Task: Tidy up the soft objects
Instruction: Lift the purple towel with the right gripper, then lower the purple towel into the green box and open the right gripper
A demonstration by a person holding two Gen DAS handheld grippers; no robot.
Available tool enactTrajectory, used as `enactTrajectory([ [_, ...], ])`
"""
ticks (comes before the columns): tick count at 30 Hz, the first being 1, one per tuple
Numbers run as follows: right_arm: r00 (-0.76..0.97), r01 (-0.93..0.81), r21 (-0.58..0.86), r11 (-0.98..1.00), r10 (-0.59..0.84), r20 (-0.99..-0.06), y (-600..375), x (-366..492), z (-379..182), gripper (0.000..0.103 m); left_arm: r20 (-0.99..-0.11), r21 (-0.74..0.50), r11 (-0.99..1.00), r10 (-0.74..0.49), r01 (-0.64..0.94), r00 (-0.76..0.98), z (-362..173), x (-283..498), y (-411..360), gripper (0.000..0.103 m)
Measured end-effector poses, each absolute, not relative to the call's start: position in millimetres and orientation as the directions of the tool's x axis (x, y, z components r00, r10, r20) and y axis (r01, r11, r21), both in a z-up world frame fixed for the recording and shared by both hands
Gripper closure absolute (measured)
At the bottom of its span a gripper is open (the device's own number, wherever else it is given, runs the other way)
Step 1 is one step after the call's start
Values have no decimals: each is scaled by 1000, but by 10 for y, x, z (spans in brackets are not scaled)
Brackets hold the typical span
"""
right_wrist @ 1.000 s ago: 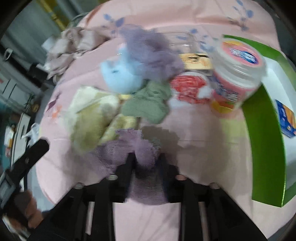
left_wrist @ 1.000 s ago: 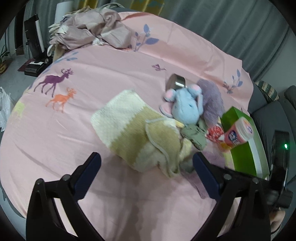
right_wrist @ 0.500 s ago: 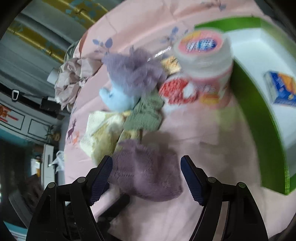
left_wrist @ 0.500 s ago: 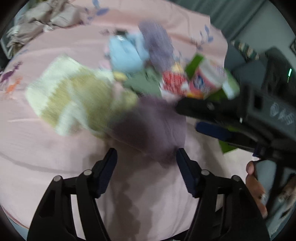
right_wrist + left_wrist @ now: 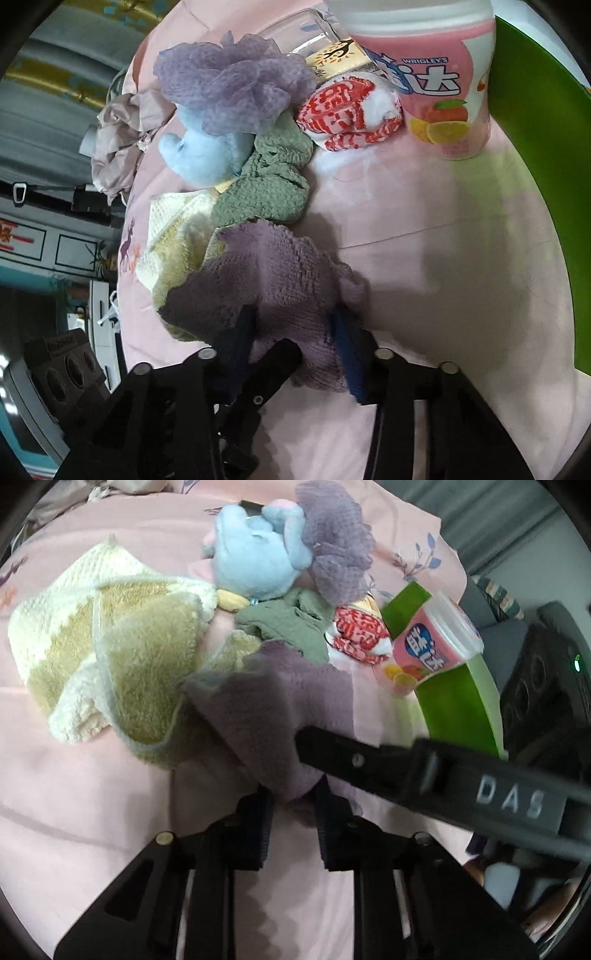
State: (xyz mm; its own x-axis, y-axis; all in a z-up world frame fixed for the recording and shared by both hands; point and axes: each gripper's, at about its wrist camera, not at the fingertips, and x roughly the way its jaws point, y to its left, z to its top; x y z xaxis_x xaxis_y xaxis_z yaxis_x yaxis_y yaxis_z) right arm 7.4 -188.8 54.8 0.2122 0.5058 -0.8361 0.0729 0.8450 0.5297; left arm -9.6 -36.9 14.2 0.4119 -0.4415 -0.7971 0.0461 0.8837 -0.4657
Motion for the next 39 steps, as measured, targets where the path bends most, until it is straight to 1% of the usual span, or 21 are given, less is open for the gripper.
enactTrajectory([
  [3,229,55,528,847,504,-833,-1889,47,582,68,-784,-476,878,-449,49,429,198,-116,-353,88],
  [5,245,45,544,838,519,-819,-1904,12,635,69,-771,-467,882,-445,71,457,286,-160,-379,91],
  [7,279,28,568,823,539,-795,-1916,-16,736,69,-745,-446,889,-433,104,507,427,-214,-387,92],
  [13,434,-82,623,778,590,-681,-1977,-143,1234,69,-609,-402,895,-419,193,674,890,-423,-382,92],
  [17,541,-182,596,782,585,-604,-1957,-290,1567,69,-521,-328,915,-384,237,763,1148,-547,-460,92],
  [20,604,-226,587,778,584,-542,-2004,-367,1761,69,-453,-306,911,-393,275,800,1307,-637,-469,92],
  [23,656,-252,585,771,580,-482,-2080,-436,1923,69,-395,-300,898,-424,322,815,1427,-647,-518,92],
  [28,723,-248,565,787,539,-433,-2196,-499,2108,69,-339,-290,874,-475,390,812,1568,-633,-650,93],
  [34,775,-199,548,812,473,-418,-2483,-493,2271,69,-296,-307,829,-550,467,781,1671,-540,-956,92],
  [39,814,-144,539,830,409,-413,-2796,-519,2337,69,-296,-298,797,-600,525,743,1725,-440,-1295,92],
])
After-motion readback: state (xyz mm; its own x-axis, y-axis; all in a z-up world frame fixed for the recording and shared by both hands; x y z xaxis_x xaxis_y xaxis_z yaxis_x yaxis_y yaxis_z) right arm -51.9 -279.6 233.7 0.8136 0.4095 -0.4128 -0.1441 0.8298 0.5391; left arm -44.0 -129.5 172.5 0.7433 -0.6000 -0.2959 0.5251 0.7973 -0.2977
